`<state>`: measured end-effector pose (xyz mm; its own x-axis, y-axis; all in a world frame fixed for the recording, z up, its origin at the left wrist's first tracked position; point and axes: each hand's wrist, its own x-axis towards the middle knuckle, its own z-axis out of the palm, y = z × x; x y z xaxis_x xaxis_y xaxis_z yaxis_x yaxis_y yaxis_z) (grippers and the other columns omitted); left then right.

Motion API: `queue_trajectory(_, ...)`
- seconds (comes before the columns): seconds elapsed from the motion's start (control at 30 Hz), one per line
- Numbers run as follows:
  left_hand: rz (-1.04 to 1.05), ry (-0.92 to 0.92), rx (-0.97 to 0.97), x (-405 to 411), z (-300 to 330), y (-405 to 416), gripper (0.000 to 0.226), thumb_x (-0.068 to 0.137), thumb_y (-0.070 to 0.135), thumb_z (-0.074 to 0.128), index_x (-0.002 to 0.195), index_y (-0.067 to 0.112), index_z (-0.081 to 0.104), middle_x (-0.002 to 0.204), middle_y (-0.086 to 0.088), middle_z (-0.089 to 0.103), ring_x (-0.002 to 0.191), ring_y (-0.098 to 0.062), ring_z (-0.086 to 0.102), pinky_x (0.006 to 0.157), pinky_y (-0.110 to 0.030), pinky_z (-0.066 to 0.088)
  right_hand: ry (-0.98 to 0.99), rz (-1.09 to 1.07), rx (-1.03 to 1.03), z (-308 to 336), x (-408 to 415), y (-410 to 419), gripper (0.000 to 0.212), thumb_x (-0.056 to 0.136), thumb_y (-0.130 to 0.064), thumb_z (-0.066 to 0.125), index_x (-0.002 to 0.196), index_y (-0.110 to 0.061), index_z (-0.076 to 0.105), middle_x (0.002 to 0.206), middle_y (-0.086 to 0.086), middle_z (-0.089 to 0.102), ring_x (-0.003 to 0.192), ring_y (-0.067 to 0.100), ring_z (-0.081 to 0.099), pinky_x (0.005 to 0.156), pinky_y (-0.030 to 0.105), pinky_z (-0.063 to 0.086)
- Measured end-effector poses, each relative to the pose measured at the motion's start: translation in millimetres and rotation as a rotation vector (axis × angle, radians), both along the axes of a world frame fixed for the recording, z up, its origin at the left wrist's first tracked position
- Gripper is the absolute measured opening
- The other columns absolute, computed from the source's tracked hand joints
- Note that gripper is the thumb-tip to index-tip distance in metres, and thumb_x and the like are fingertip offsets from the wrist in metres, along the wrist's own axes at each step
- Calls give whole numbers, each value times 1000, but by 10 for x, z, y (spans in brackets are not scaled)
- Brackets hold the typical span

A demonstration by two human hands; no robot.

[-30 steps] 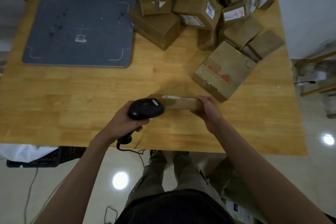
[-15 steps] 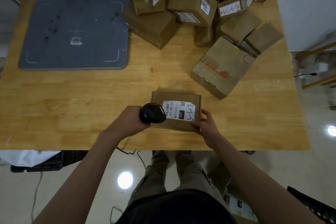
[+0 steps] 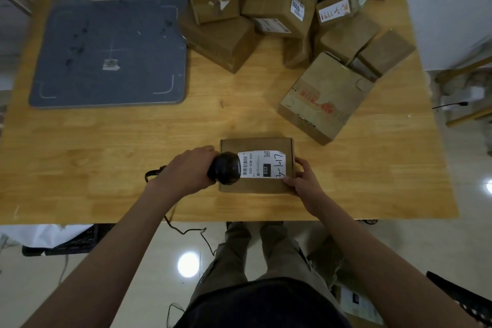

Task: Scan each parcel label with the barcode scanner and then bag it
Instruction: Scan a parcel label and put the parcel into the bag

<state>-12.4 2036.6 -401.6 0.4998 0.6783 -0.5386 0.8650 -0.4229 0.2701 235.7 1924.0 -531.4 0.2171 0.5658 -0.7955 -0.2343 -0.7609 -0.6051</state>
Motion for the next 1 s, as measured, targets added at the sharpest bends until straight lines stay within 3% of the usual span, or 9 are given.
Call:
queue_trajectory(0.23, 24, -18, 12, -73, 18, -10, 29, 81, 18, 73, 104, 25, 57, 96, 11, 49, 86, -18, 59, 70, -33, 48, 1, 12, -8, -19, 12, 0, 71, 93, 4, 61, 148, -31, 33, 116, 13, 60, 109, 31, 60, 90, 46, 55)
queue_trajectory(0.43, 83, -30, 14, -131, 68, -35, 30, 79, 18, 75, 104, 23, 60, 94, 9, 52, 85, -18, 60, 74, -40, 54, 27, -4, -21, 22, -1, 11, 70, 92, 5, 61, 147, -29, 35, 110, 8, 61, 103, 27, 60, 75, 36, 51)
queue_trajectory(0.6, 146, -102, -9, -75, 107, -48, 24, 75, 15, 77, 91, 22, 61, 89, 4, 57, 82, -19, 60, 71, -39, 53, 58, -78, 29, 206, 67, -43, 59, 94, -1, 62, 144, -27, 43, 121, 15, 60, 98, 23, 61, 75, 36, 52)
queue_trajectory(0.73, 104, -146, -55, 124, 108, -25, 19, 75, 16, 76, 84, 15, 60, 83, 1, 63, 79, -19, 62, 67, -37, 53, 20, -246, 108, 492, 178, -263, 52, 95, -6, 62, 140, -27, 49, 121, 11, 63, 98, 22, 63, 72, 33, 52)
queue_trajectory(0.83, -31, -202, -112, 396, 122, -52, 18, 76, 22, 78, 83, 18, 63, 84, 0, 67, 82, -20, 65, 71, -39, 55, -22, -428, 157, 676, 208, -625, 48, 93, -12, 66, 135, -29, 52, 120, 9, 62, 103, 26, 63, 85, 40, 56)
queue_trajectory(0.9, -138, -241, -149, 590, 136, -146, 18, 77, 27, 79, 89, 18, 68, 86, -1, 70, 83, -18, 66, 72, -39, 56, -68, -598, 170, 758, 161, -948, 45, 91, -13, 67, 132, -27, 56, 117, 6, 59, 103, 26, 61, 92, 45, 55)
queue_trajectory(1.0, -269, -294, -218, 832, 136, -420, 33, 77, 34, 81, 104, 19, 71, 96, 3, 72, 88, -14, 67, 76, -36, 57, -83, -872, 167, 790, -5, -1526, 44, 84, -14, 68, 127, -23, 62, 121, 7, 58, 107, 27, 57, 83, 41, 55)
